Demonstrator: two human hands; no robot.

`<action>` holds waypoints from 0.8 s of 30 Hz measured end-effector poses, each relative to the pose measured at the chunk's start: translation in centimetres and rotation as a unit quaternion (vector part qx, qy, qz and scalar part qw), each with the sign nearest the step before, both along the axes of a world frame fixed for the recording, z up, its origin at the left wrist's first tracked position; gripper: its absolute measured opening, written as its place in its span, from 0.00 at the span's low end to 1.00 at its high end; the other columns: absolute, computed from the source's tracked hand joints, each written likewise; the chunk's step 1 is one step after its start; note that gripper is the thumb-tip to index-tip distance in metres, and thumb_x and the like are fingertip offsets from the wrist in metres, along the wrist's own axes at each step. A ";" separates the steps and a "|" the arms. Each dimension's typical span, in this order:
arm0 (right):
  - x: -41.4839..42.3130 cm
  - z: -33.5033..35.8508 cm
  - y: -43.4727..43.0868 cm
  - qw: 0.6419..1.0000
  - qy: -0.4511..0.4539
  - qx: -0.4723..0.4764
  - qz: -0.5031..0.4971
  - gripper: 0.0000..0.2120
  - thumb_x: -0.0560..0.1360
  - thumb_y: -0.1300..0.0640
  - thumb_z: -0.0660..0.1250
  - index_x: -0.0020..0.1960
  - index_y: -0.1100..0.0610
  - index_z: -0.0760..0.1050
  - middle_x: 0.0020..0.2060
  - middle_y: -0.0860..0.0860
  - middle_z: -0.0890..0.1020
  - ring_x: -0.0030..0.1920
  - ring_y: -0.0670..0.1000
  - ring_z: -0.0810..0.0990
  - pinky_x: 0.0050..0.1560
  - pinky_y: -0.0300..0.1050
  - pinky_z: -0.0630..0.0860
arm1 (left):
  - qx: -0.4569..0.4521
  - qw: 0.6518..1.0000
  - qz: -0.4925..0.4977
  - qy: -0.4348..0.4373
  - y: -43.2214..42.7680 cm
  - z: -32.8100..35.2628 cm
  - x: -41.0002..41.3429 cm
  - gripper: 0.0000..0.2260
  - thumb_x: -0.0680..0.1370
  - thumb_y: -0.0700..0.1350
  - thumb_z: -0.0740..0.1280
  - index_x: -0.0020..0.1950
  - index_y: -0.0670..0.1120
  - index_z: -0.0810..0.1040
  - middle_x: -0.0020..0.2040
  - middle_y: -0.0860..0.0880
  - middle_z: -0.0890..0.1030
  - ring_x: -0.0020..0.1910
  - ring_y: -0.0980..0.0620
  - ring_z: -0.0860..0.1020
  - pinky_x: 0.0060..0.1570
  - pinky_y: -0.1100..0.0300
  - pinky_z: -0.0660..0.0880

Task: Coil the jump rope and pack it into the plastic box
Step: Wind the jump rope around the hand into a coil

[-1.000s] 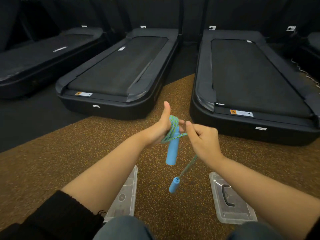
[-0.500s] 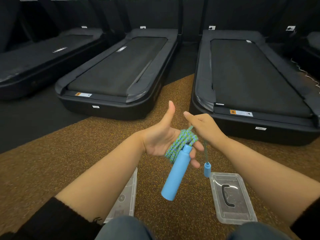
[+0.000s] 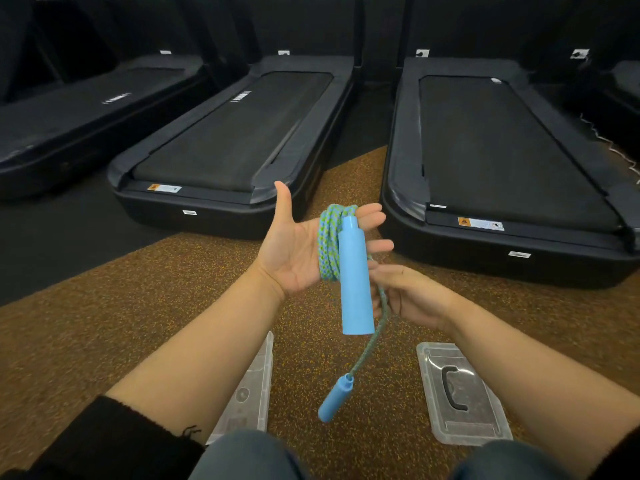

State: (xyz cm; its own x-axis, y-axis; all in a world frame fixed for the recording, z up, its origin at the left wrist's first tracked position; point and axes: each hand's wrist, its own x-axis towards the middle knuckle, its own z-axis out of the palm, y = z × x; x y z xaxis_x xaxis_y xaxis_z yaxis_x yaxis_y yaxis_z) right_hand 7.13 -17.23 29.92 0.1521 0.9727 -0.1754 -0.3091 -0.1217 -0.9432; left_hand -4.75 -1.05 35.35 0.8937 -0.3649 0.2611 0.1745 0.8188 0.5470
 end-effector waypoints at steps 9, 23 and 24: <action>-2.8 -0.4 -1.4 0.988 -0.108 -0.067 0.085 0.14 0.75 0.54 0.60 0.60 0.48 0.75 0.50 0.51 0.85 0.47 0.51 0.85 0.54 0.47 0.77 | 0.048 0.962 0.246 0.105 -0.4 1.1 0.5 0.48 0.70 0.74 0.46 0.67 0.32 0.68 0.71 0.37 0.70 0.66 0.31 0.70 0.66 0.38 0.65; -2.8 3.5 -3.2 0.972 -0.205 -0.071 0.088 0.16 0.75 0.50 0.59 0.60 0.52 0.75 0.48 0.53 0.85 0.43 0.52 0.85 0.36 0.43 0.81 | 0.332 0.879 0.261 0.222 -0.8 -0.5 0.6 0.48 0.70 0.72 0.31 0.77 0.38 0.52 0.73 0.43 0.67 0.73 0.48 0.64 0.69 0.52 0.61; -2.5 4.0 -3.0 0.971 -0.213 -0.067 0.081 0.15 0.75 0.51 0.59 0.58 0.53 0.76 0.45 0.53 0.86 0.40 0.52 0.85 0.32 0.41 0.80 | 0.359 0.877 0.228 0.224 -1.1 -0.6 0.5 0.48 0.70 0.72 0.31 0.77 0.39 0.53 0.74 0.44 0.67 0.73 0.48 0.65 0.70 0.51 0.60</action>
State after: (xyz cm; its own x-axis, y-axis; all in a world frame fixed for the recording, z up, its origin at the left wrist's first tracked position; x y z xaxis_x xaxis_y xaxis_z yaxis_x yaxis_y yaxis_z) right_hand 4.61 -20.23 33.91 0.0863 0.9626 -0.2569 0.1395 -0.2670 -0.9535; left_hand -4.23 -2.14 34.73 0.9433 0.1309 -0.3049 0.2482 0.3315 0.9102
